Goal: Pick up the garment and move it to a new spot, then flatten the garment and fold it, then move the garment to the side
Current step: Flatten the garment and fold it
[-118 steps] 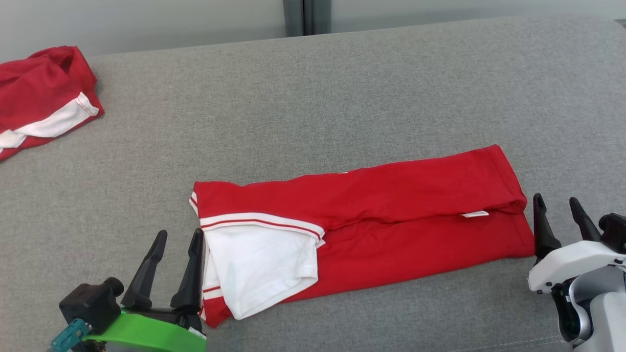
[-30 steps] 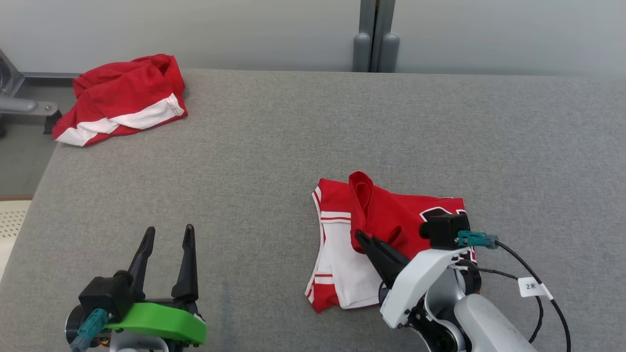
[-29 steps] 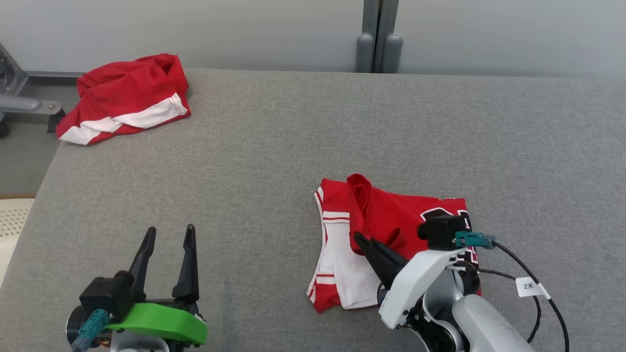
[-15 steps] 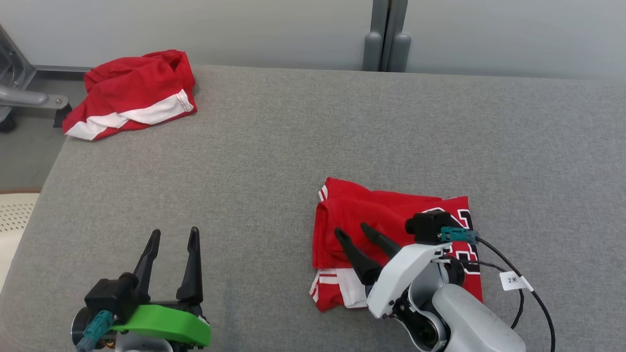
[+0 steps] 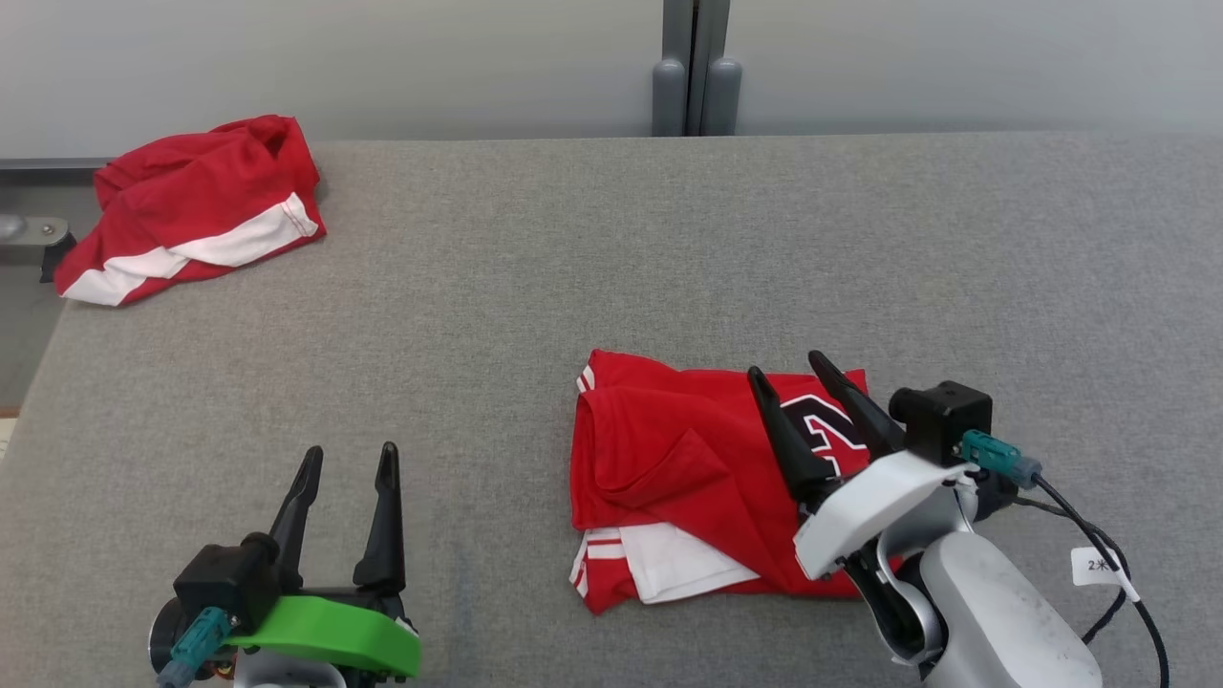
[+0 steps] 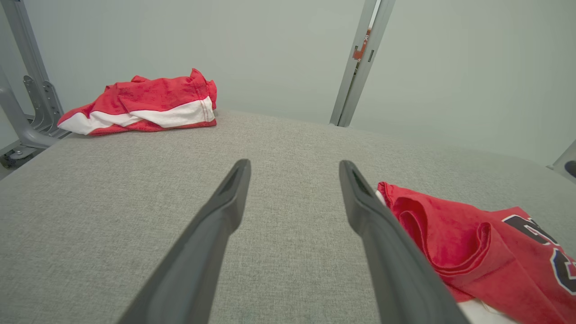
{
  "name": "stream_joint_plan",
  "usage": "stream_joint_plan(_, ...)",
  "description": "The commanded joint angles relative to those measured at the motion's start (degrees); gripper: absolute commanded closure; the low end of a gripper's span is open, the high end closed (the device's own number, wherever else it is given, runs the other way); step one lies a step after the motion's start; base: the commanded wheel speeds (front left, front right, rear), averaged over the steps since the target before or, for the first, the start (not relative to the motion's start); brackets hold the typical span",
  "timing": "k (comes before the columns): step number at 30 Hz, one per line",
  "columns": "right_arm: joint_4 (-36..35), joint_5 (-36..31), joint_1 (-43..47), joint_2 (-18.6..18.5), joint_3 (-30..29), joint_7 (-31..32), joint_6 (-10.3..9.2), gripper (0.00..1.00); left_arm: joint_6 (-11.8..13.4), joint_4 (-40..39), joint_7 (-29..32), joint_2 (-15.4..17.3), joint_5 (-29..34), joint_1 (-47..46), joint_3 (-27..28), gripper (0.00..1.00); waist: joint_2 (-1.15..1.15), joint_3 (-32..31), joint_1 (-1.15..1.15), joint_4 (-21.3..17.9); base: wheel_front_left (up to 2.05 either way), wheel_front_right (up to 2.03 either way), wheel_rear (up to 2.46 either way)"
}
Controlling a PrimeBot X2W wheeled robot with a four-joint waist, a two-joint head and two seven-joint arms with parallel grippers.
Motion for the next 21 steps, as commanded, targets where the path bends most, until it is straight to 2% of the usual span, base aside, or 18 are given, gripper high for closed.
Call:
stream_joint_plan(1, -1.5, -2.3, 1.8, 0.0, -1.0, 0.3, -0.01, 0.00, -0.3, 0.1, -0.2, -0.1, 0.3, 0.4, 0.2, 0.00, 0.00, 0.3, 0.00, -0.7, 0.00, 0.00, 0.00)
stream_joint_plan(4, -3.6, -6.3, 4.7, -0.8, -2.9, 1.5, -0.01, 0.00, -0.6, 0.3, -0.2, -0.3, 0.4, 0.1, 0.5, 0.00, 0.00, 0.6, 0.00, -1.1, 0.00, 0.00, 0.00)
stream_joint_plan(5, -4.2, -7.4, 5.8, -0.9, -3.3, 1.9, -0.02, 0.05, -0.6, 0.3, -0.2, -0.4, 0.4, 0.0, 0.5, 0.00, 0.00, 0.7, 0.00, -1.2, 0.00, 0.00, 0.00)
stream_joint_plan(6, -4.7, -8.2, 6.6, -0.8, -3.6, 2.3, -0.02, 0.24, -0.7, 0.3, -0.2, -0.4, 0.5, -0.2, 0.6, 0.00, 0.00, 0.8, 0.00, -1.3, 0.00, 0.00, 0.00)
stream_joint_plan(7, -5.3, -8.9, 7.5, -0.6, -3.7, 2.8, -0.01, 0.57, -0.8, 0.4, -0.2, -0.4, 0.6, -0.3, 0.7, 0.00, 0.00, 1.0, 0.00, -1.3, 0.00, 0.00, 0.00)
stream_joint_plan(8, -5.6, -9.3, 8.1, -0.4, -3.7, 3.2, -0.01, 0.64, -0.9, 0.4, -0.2, -0.5, 0.6, -0.4, 0.8, 0.00, 0.00, 1.1, 0.00, -1.3, 0.00, 0.00, 0.00)
stream_joint_plan(9, -5.8, -9.6, 8.8, -0.3, -3.5, 3.7, -0.01, 0.85, -1.1, 0.5, -0.2, -0.5, 0.7, -0.5, 0.9, 0.00, 0.00, 1.2, 0.00, -1.3, 0.00, 0.00, 0.00)
stream_joint_plan(11, -5.8, -9.9, 9.6, -0.3, -3.1, 4.4, -0.01, 1.00, -1.1, 0.5, -0.2, -0.6, 0.9, -0.7, 0.9, 0.00, 0.00, 1.5, 0.00, -1.2, 0.00, 0.00, 0.00)
stream_joint_plan(16, -3.0, -10.1, 8.8, -0.9, -1.4, 5.5, -0.01, 1.00, -1.4, 0.8, -0.2, -0.9, 1.2, -1.3, 1.1, 0.00, 0.00, 2.2, 0.00, -0.2, 0.00, 0.00, 0.00)
stream_joint_plan(21, 3.1, -11.5, 5.5, -1.9, 0.2, 5.6, -0.02, 1.00, -1.6, 1.0, -0.2, -1.1, 1.6, -1.8, 1.3, 0.00, 0.00, 2.6, 0.00, 1.4, 0.00, 0.00, 0.00)
